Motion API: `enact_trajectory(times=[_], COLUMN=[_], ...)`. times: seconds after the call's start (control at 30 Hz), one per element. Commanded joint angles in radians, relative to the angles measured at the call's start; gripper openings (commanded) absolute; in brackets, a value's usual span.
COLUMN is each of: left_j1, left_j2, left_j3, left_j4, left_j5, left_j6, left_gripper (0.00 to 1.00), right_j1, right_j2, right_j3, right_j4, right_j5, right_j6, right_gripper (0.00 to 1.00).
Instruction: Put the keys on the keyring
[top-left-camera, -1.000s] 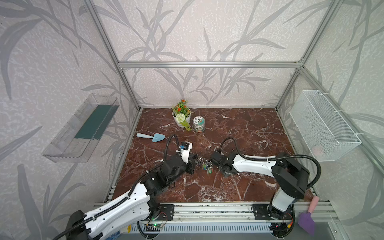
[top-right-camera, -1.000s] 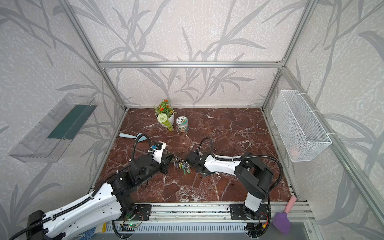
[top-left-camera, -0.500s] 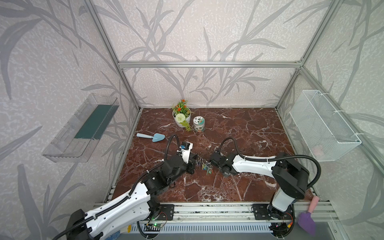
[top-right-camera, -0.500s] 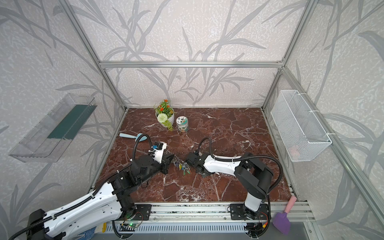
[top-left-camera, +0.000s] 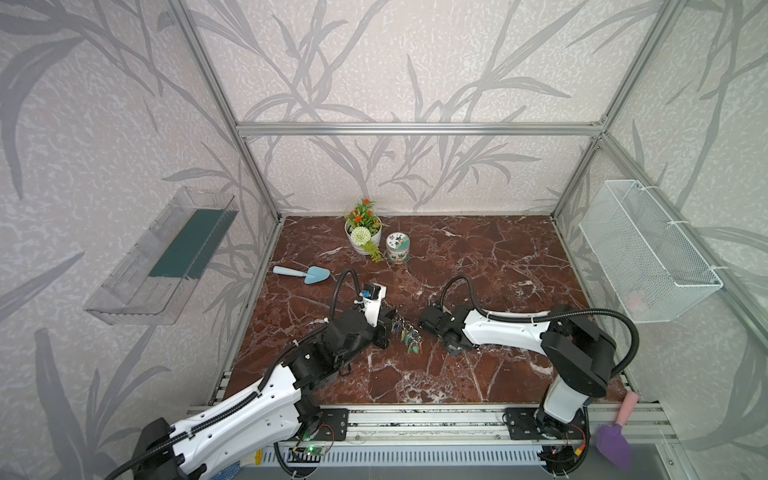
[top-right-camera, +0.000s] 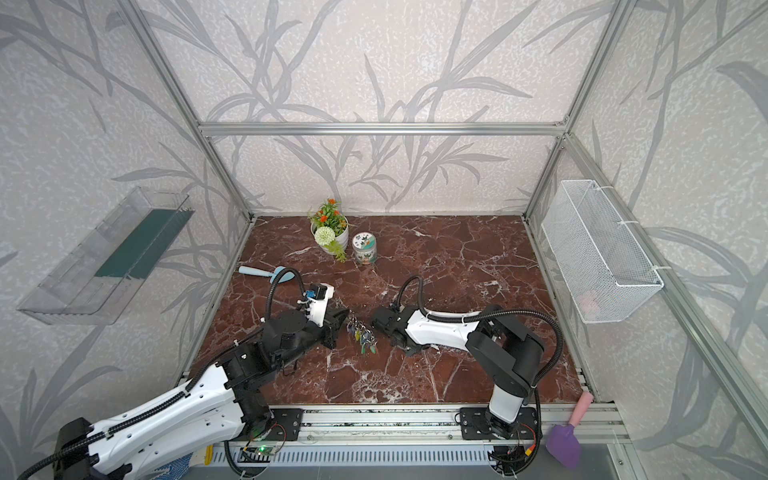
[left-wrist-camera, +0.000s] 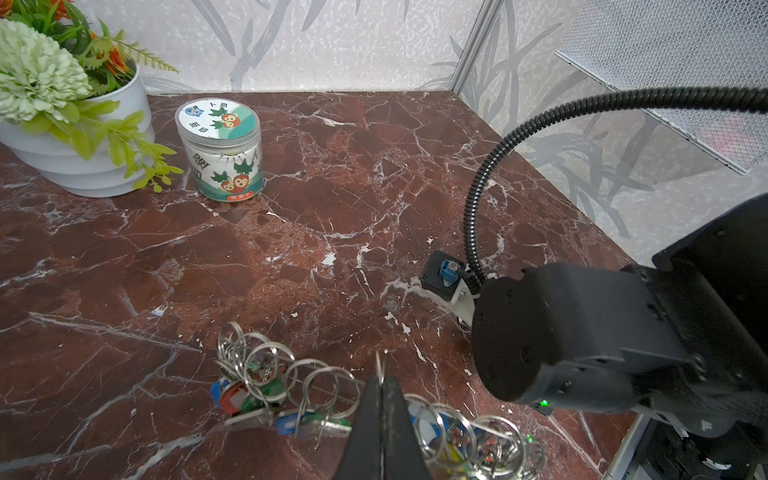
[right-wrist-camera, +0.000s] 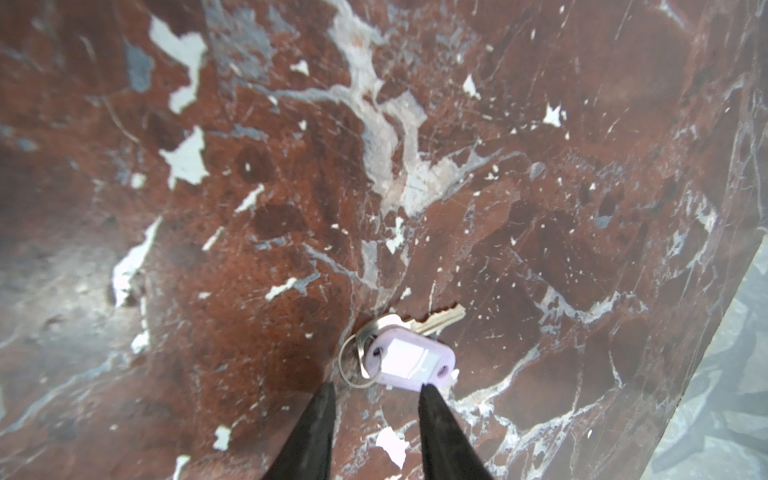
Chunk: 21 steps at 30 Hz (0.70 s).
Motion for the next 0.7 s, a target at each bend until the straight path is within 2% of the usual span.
enact_trajectory(times=[0.0, 0.67], left_j1=[0.005, 0.016], left_j2=[-0.01, 0.004], left_j3=[0.02, 0.022], left_j4=[0.075, 0.083], left_j5=[-0.003, 0.007], left_j6=[0.002, 0.001], left_gripper=[0.0, 0.0], right_j1=[0.004, -0.028], right_j2=[0.028, 0.065], right_j3=[0.035, 0.066], right_j4=[-0.029, -0.019], right_j5=[0.022, 0.087], right_j6=[0.011, 0.013], right_gripper=[0.38, 0.4])
